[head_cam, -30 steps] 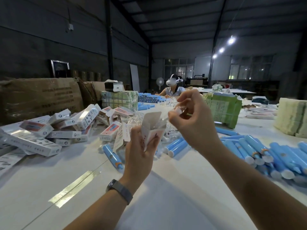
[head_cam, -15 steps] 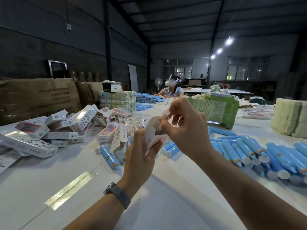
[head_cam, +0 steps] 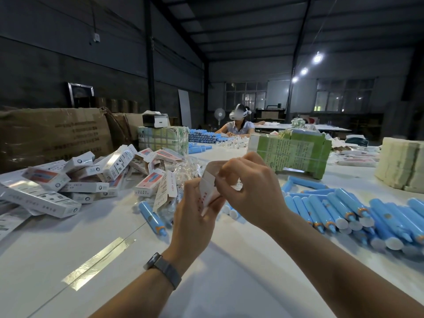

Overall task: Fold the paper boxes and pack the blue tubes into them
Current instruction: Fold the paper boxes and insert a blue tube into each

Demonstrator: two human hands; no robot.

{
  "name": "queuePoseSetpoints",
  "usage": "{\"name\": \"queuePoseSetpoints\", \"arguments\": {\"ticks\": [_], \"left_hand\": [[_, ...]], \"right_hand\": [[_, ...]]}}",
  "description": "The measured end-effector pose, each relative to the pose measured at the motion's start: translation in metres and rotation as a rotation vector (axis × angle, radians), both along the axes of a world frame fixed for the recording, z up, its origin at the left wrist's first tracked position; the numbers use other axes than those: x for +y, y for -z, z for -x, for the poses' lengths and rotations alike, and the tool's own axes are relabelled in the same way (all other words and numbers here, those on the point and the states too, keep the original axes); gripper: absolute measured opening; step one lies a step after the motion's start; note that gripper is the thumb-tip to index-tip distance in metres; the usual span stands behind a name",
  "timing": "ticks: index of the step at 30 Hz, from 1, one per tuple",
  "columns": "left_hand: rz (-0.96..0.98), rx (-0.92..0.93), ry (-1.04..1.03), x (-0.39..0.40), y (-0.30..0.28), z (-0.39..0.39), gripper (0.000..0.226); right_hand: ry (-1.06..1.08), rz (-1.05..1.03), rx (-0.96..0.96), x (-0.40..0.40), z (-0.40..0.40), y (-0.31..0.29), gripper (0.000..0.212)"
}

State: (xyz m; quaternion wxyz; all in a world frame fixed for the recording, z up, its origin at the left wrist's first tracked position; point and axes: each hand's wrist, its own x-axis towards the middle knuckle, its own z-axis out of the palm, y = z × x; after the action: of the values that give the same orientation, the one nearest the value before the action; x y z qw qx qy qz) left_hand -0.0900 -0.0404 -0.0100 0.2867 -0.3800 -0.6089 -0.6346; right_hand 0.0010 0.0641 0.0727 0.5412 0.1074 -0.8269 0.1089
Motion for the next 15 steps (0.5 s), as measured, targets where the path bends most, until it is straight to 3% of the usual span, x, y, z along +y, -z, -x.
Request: {"name": "queuePoseSetpoints", "arguments": {"ticks": [3,8,10,13,15], "left_hand": [[-0.015,-0.016,0.008,-0.001,-0.001,0.0,0.038],[-0.025,-0.048,0.017,-0.003,-0.003,0.0,0.042],[-0.027,-0.059,0.027,-0.004,-0.005,-0.002,0.042],[-0.039,-0.091,0.078,-0.004,-0.007,-0.007,0.034],[-0.012,-0.106,0.157,-0.004,-0.007,-0.01,0.02]], "right_hand": [[0.064,-0.039,-0.019,0.002,0.001,0.001,0.023],[0.125,-0.053,-0.341,0.006,0.0,0.003,0.061],[0.069,0.008,-0.361,0.006,0.001,0.003,0.057],[-0.117,0.161,-0.246,0.008,0.003,0.004,0.021],[-0.281,0.31,-0.296,0.01,0.005,0.006,0.029]]}}
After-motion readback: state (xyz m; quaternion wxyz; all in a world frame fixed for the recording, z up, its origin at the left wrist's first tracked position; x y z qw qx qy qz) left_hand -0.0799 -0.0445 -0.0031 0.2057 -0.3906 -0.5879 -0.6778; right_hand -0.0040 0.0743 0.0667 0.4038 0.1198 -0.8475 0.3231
